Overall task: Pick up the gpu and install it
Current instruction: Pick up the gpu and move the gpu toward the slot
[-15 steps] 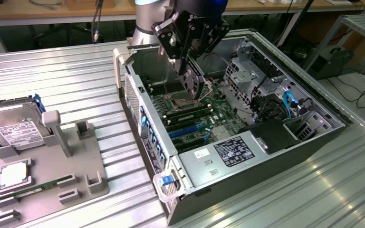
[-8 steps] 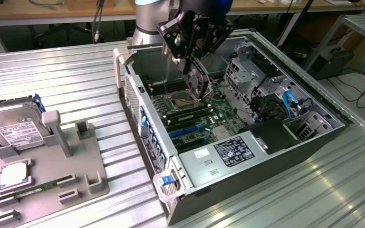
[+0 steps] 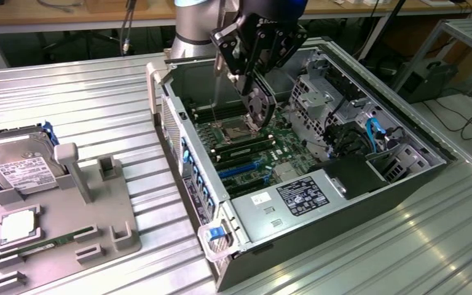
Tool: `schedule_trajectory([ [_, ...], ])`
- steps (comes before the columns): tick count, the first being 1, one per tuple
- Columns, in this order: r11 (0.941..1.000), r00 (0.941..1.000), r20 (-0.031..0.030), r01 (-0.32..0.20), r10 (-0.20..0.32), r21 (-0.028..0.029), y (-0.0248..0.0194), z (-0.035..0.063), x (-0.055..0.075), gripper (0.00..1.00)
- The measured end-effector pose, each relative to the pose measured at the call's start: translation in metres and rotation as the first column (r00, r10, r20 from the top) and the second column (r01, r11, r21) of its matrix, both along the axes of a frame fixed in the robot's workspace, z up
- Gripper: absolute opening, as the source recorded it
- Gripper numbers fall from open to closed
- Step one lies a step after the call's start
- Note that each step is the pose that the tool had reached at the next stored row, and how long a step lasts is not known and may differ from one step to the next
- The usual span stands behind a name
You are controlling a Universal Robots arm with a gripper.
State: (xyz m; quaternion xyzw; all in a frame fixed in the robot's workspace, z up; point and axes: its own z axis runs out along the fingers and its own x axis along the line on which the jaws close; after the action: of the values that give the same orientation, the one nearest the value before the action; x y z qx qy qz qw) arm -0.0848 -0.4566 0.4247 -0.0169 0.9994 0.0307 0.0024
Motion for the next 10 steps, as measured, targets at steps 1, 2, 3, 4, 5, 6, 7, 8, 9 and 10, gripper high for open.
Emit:
schedule_trajectory([
  [1,1.0000,1.0000,0.0000,0.000,0.000,0.0000,0.0000,0.0000,0.0011,0.27],
  [2,1.0000,1.0000,0.0000,0.000,0.000,0.0000,0.0000,0.0000,0.0018,0.27],
  [3,1.0000,1.0000,0.0000,0.000,0.000,-0.0001,0.0000,0.0000,0.0029,0.27],
  [4,1.0000,1.0000,0.0000,0.000,0.000,0.0000,0.0000,-0.0001,0.0039,0.27],
  [5,1.0000,1.0000,0.0001,0.000,0.000,0.0000,0.0000,-0.0001,0.0052,0.27],
  [6,1.0000,1.0000,0.0001,0.000,0.000,0.0001,0.0000,-0.0002,0.0059,0.27],
  [7,1.0000,1.0000,0.0001,0.000,0.000,0.0001,0.0000,-0.0002,0.0068,0.27],
  [8,1.0000,1.0000,0.0000,0.000,0.000,0.0000,0.0000,-0.0002,0.0078,0.27],
  [9,1.0000,1.0000,0.0000,0.000,0.000,0.0000,0.0000,-0.0002,0.0090,0.27],
  [10,1.0000,1.0000,0.0001,0.000,0.000,0.0001,0.0000,-0.0003,0.0098,0.27],
])
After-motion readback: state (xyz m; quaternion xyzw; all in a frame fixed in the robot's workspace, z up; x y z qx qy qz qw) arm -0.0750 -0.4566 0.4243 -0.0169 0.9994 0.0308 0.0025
